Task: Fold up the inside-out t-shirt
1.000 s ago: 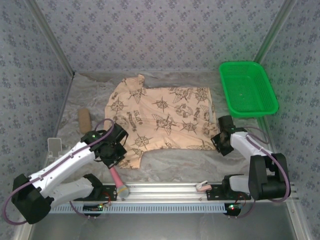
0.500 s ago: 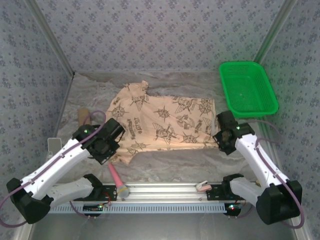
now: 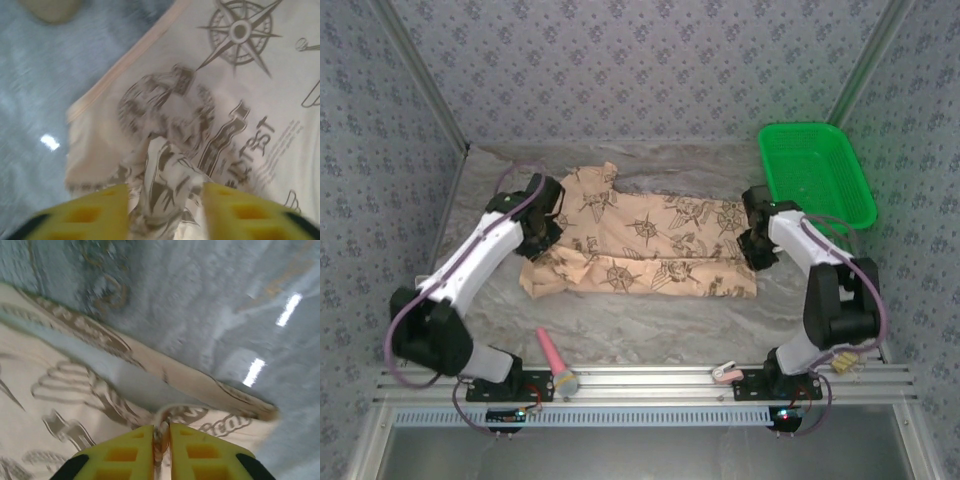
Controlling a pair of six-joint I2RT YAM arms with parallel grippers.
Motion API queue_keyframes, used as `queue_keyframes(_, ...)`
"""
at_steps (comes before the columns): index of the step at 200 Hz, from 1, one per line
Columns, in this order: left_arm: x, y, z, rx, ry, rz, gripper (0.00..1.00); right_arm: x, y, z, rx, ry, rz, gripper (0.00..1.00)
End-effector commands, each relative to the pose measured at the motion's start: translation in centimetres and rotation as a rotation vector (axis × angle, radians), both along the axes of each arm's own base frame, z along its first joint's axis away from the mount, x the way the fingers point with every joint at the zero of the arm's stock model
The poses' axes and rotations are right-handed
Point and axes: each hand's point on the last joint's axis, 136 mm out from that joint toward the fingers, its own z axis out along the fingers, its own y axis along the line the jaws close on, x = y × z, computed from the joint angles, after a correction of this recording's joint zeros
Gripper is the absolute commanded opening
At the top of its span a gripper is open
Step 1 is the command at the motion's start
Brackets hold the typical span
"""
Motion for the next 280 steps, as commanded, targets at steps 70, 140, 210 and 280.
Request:
queue_keyframes(70, -4.9, 2.4, -2.0, -0.038, 0.184, -0.052, 0.90, 1.1, 4.0, 2.7, -0.163, -0.146, 0.859, 0.49)
queue_keyframes(140, -9.2, 3.1, -8.7, -0.025, 0.369, 0.011, 0.77, -6.4, 4.2, -2.5, -0.069, 0.026, 0.718, 0.54)
queue_keyframes(210, -6.8, 3.9, -11.9, 0.033, 0.402, -0.084, 0.04, -8.3, 0.7, -6.0, -0.191, 0.222, 0.489, 0.15)
queue_keyframes(280, -7.4, 6.2, -10.6, 0.067, 0.438, -0.093, 0.00, -7.6, -1.1, -0.1, -0.369, 0.145, 0.628, 0.40)
